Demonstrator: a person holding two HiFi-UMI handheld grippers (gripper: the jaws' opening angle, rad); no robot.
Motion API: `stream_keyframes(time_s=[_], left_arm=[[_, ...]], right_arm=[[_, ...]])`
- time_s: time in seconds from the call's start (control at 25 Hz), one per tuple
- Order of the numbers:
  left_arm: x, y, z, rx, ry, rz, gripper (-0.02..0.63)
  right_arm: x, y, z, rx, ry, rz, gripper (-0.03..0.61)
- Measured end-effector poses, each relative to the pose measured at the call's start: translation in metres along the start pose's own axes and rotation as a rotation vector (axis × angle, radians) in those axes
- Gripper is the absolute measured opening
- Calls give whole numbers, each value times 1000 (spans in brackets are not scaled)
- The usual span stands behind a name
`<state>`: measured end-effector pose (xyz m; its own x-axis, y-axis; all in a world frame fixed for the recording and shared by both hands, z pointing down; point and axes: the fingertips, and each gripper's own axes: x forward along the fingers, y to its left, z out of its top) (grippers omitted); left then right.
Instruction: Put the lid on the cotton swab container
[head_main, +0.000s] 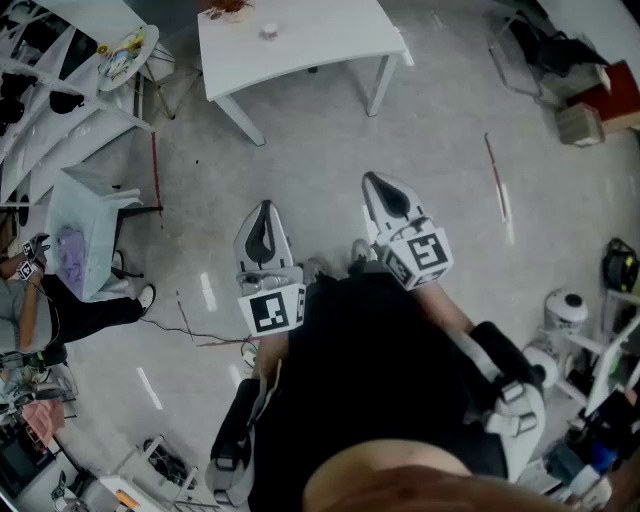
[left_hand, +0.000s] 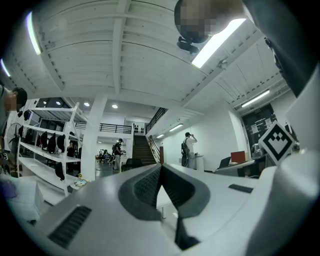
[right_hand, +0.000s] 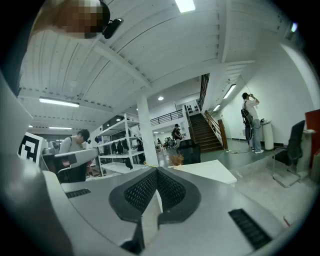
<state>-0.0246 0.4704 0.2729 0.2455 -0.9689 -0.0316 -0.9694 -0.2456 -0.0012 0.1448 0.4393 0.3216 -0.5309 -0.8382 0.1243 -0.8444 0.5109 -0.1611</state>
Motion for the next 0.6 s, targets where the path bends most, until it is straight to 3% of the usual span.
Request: stream_keyframes(time_s=[0.6], left_arm=[[0,-14,2,9,-3,-14,3]], right_arm=[[-9,-2,6,-14,-13,5,6]])
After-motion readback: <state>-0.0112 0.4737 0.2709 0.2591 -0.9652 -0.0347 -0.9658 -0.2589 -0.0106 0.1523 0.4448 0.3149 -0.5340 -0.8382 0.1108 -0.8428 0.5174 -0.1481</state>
